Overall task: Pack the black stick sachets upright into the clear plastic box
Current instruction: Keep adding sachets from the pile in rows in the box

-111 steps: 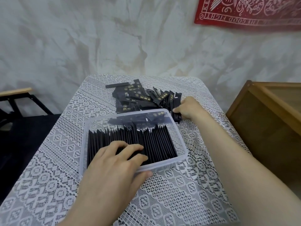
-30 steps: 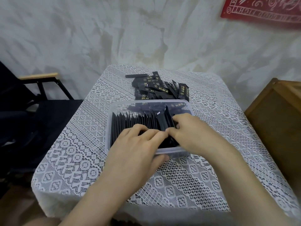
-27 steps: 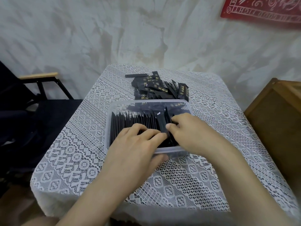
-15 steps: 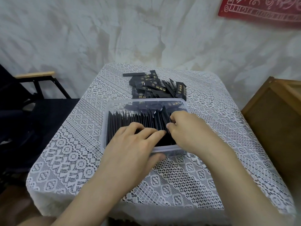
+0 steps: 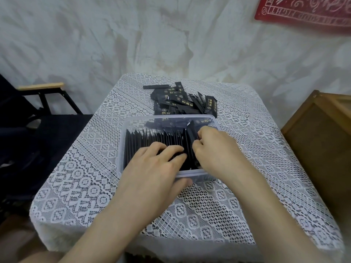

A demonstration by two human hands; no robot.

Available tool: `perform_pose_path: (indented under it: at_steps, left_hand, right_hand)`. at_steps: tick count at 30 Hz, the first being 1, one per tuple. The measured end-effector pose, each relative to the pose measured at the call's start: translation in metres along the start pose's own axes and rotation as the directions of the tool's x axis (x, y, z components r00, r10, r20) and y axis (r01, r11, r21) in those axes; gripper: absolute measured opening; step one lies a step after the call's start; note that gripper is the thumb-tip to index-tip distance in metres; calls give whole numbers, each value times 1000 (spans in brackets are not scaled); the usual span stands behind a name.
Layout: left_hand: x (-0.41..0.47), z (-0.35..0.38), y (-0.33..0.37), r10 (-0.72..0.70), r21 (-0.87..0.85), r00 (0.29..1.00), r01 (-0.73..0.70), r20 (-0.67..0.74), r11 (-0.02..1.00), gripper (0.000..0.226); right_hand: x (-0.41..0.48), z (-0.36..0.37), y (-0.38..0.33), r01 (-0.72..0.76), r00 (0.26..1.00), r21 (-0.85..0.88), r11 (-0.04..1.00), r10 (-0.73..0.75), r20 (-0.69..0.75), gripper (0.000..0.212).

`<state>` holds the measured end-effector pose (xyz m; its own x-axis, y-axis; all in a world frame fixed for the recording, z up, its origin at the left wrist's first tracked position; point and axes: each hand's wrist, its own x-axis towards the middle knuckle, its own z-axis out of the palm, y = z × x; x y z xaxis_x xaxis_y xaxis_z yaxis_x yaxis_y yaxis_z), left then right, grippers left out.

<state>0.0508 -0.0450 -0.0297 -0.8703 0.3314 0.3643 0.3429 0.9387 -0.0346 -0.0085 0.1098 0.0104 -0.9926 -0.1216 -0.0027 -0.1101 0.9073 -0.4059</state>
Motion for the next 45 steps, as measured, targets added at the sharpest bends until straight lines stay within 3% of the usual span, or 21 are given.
perform_pose_path:
  at_steps: [4,12,16,20,27,36,40,45]
  left_hand:
    - [-1,-2,1,-8,-23,1000,8,15,1000,59]
    - [-1,1,-1,8,-6,1000,-8,9,1000,60]
    - [0,2,-1,12,-5,1000,-12,15,1000,59]
    - [0,2,-1,15,-3,1000,-15,10,1000,59]
    - [0,2,-1,12,-10,1000,-11,4,1000,59]
    - [3,-1,1,24,-31,1000,-23,20,999,57]
    - [6,-3,0,22,-45,998,-19,65,999,57]
    - [12,-10,0,62,-78,984,-50,169,996,51]
  right_hand:
    - [0,1,-1,20,1000,-27,999,-20,-8,24]
    - [1,-3,1,-32,999,33,999,31,30,14]
    - [0,-2,-2,-32,999,-70,997,33,9,19]
    - [0,2,-4,-44,999,-108,993,46,7,10]
    - [-1,-5,0,32,987,-99,995,-15,159,23]
    - [1,-5,6,45,983,-78,996,-30,181,30]
    - [1,-9,10,75,974,-38,997,-65,219,27]
    - [1,-17,10,73,966,-51,996,-58,251,43]
